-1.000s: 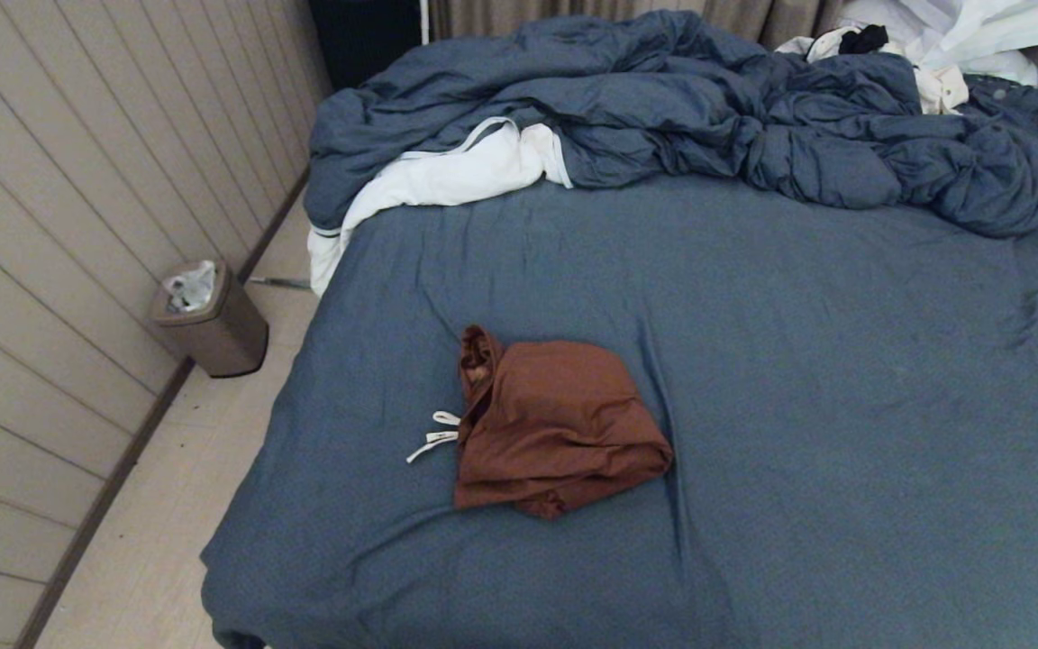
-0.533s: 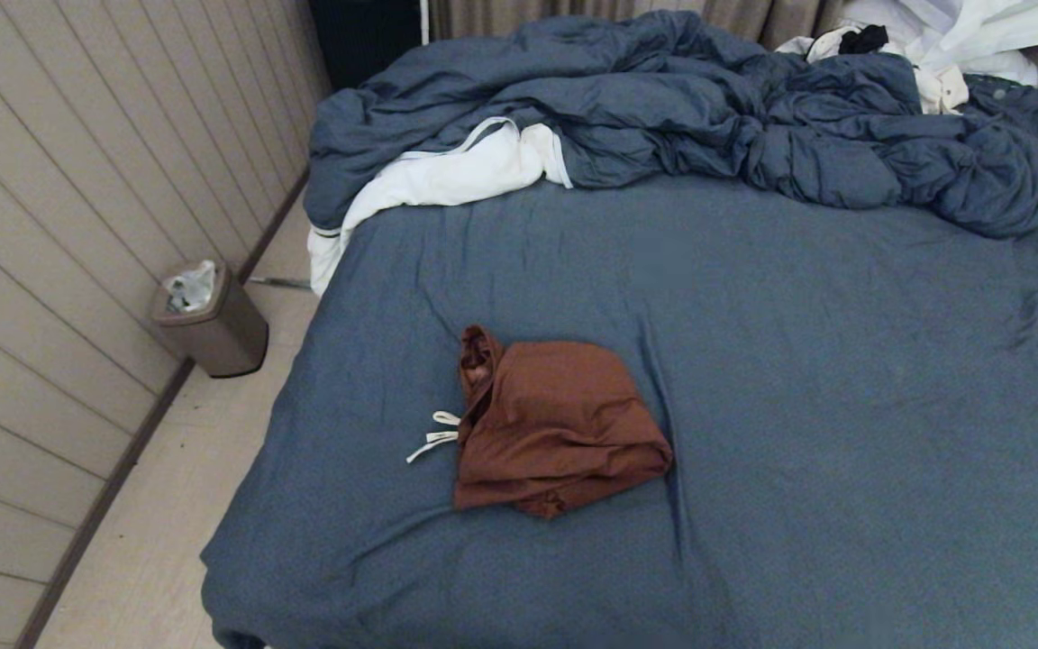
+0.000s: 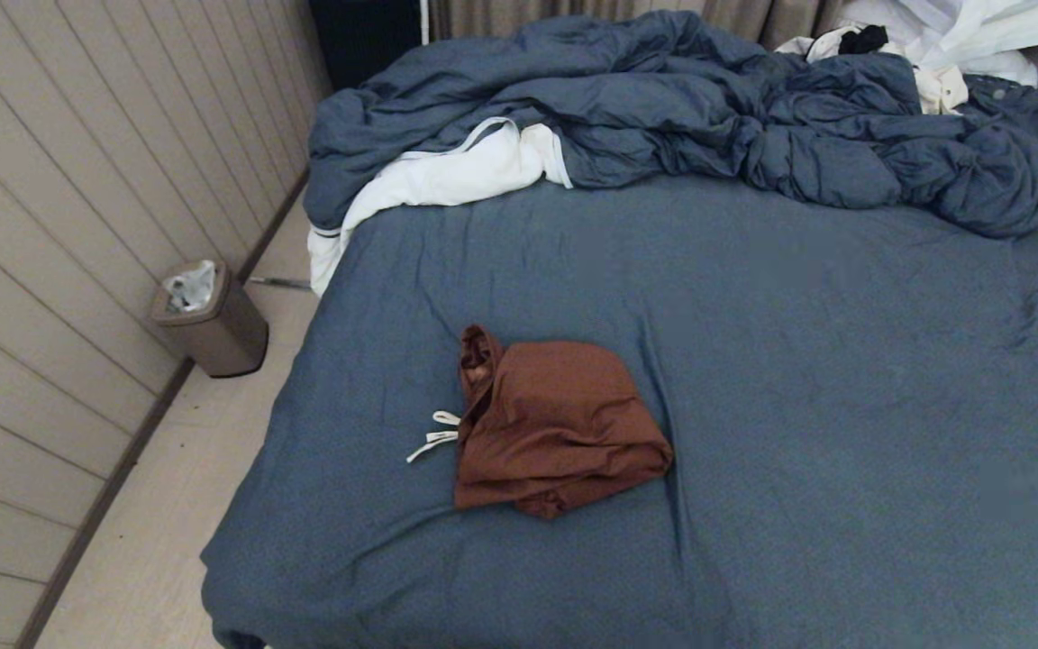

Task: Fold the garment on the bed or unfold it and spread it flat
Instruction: Unford the brown shorts

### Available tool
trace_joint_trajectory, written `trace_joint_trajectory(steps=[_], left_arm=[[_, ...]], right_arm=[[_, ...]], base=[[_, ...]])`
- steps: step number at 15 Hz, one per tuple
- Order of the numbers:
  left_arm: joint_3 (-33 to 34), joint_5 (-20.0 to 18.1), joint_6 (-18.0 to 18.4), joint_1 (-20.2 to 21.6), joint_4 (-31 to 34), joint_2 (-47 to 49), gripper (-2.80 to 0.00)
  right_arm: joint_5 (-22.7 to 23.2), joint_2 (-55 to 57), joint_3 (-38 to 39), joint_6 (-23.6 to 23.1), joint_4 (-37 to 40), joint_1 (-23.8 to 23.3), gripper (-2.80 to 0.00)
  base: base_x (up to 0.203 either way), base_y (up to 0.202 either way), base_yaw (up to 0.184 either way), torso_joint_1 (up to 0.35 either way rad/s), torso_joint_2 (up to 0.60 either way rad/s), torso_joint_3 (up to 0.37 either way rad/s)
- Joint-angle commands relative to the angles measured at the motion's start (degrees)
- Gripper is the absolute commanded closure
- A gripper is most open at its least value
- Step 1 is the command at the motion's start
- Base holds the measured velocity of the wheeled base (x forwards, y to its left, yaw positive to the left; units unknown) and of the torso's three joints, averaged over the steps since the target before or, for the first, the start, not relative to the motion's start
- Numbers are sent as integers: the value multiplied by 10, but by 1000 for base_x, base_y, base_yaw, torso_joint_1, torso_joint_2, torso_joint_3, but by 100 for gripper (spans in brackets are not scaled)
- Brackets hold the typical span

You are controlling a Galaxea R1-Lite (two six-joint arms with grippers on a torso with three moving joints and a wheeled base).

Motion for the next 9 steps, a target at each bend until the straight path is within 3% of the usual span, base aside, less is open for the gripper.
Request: trace_joint_trajectory(steps=[1, 4, 9], left_arm=[[0, 0, 0, 0, 0, 1, 0], [0, 0, 0, 0, 0, 1, 0], [0, 0, 0, 0, 0, 1, 0]], right_arm=[[9, 234, -118, 21, 3, 25, 0], [-17, 444, -251, 54, 14, 99, 0], [-141, 771, -421, 79, 3, 262, 0]], base=[[0, 0, 0, 0, 0, 0], [0, 0, 0, 0, 0, 0], [0, 0, 0, 0, 0, 0]])
